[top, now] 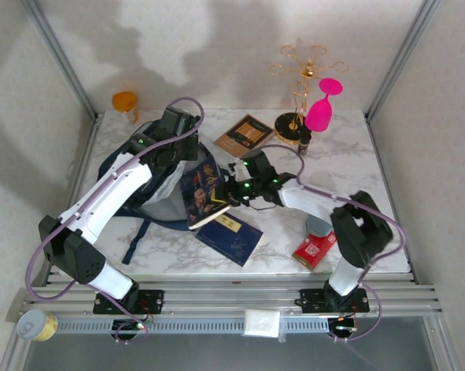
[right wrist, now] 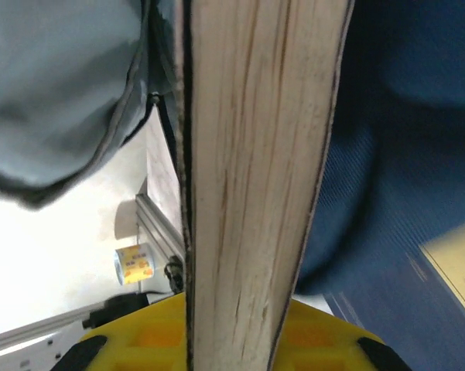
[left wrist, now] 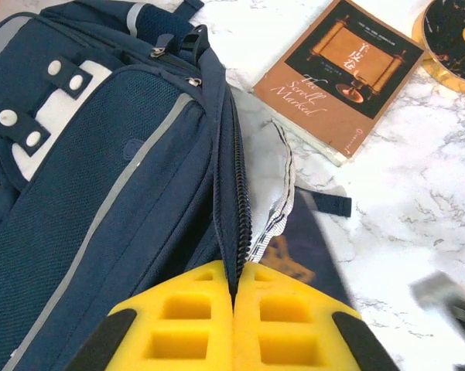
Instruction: Pack the student bag
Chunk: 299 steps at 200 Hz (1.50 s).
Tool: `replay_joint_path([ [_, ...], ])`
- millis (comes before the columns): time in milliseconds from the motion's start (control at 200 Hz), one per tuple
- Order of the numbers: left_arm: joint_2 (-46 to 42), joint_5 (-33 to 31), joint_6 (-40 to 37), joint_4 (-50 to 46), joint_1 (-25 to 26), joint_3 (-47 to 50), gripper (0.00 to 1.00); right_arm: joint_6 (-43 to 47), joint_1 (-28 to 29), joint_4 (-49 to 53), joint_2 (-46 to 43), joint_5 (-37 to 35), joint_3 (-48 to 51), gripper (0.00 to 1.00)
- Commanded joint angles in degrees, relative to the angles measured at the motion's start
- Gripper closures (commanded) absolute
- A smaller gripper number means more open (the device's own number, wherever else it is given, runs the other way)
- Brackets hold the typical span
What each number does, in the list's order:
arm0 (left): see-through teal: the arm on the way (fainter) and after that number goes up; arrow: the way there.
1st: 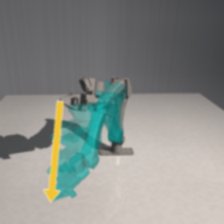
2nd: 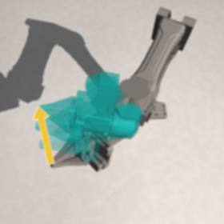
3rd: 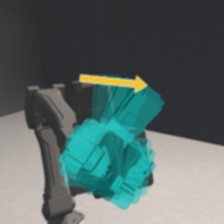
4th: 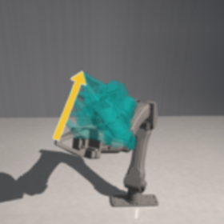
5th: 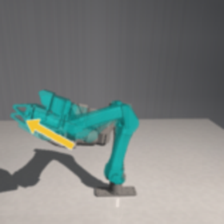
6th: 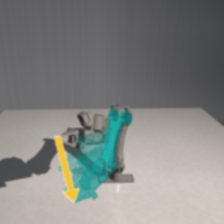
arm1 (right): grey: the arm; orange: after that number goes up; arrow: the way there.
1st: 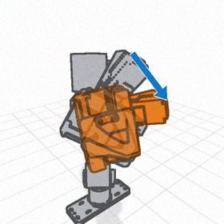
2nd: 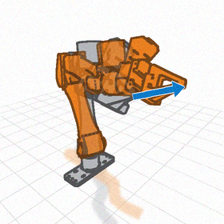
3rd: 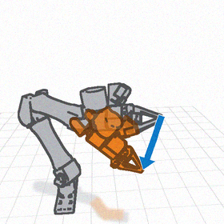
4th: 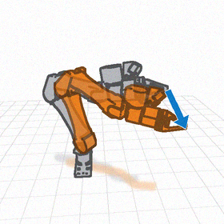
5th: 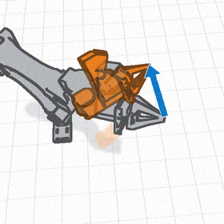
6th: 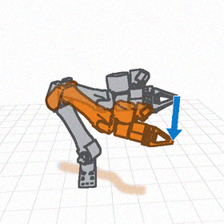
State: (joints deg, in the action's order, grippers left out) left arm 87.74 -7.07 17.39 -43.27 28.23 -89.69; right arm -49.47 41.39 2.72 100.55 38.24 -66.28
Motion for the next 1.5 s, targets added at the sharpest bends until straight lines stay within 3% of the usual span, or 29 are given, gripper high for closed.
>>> replay_joint_path([
  [0, -4.60, 2.75, 0.54, 2.82, -0.10, -1.16, 1.00, 1.78, 2.01, -6.70, 6.30, 1.22, -10.01, 1.00],
  [95, -5.52, 1.75, 0.89, 3.58, -0.18, -0.48, 1.00, 3.02, 2.22, -7.53, 13.74, 2.69, -16.41, 0.95],
  [200, -5.93, -0.04, 1.31, 3.91, -0.27, -0.05, 1.00, 7.55, 2.36, -0.55, 21.93, 1.14, -27.58, 0.88],
  [330, -5.68, -0.81, 1.68, 4.02, -0.59, 0.59, 1.00, 11.75, 2.32, 6.46, 26.95, -0.21, -34.13, 0.75],
  [556, -6.60, -2.42, 2.60, 6.35, -1.11, 3.56, 1.00, 14.95, 2.19, 11.56, 22.19, -5.89, -26.74, 0.49],
  [866, -7.03, -1.01, 3.97, 10.20, -1.09, 6.63, 1.00, 9.84, 6.68, 10.35, 17.15, -10.03, -16.91, 0.40],
  [951, -6.76, -0.24, 3.97, 10.35, -1.16, 6.46, 1.00, 8.64, 7.87, 8.94, 18.62, -9.81, -16.73, 0.42],
  [1101, -6.60, 0.07, 3.41, 9.24, -1.16, 6.04, 1.00, 10.23, 7.96, 11.32, 19.86, -14.45, -19.89, 0.56],
  [1327, -8.02, 0.23, 2.32, 7.38, -1.27, 6.29, 1.00, 15.97, 5.63, 9.44, 21.13, -18.16, -23.89, 0.89],
  [1492, -8.89, 0.56, 2.54, 6.79, -1.25, 6.36, 1.00, 23.10, 5.72, 8.57, 26.77, -16.77, -32.48, 0.96],
])
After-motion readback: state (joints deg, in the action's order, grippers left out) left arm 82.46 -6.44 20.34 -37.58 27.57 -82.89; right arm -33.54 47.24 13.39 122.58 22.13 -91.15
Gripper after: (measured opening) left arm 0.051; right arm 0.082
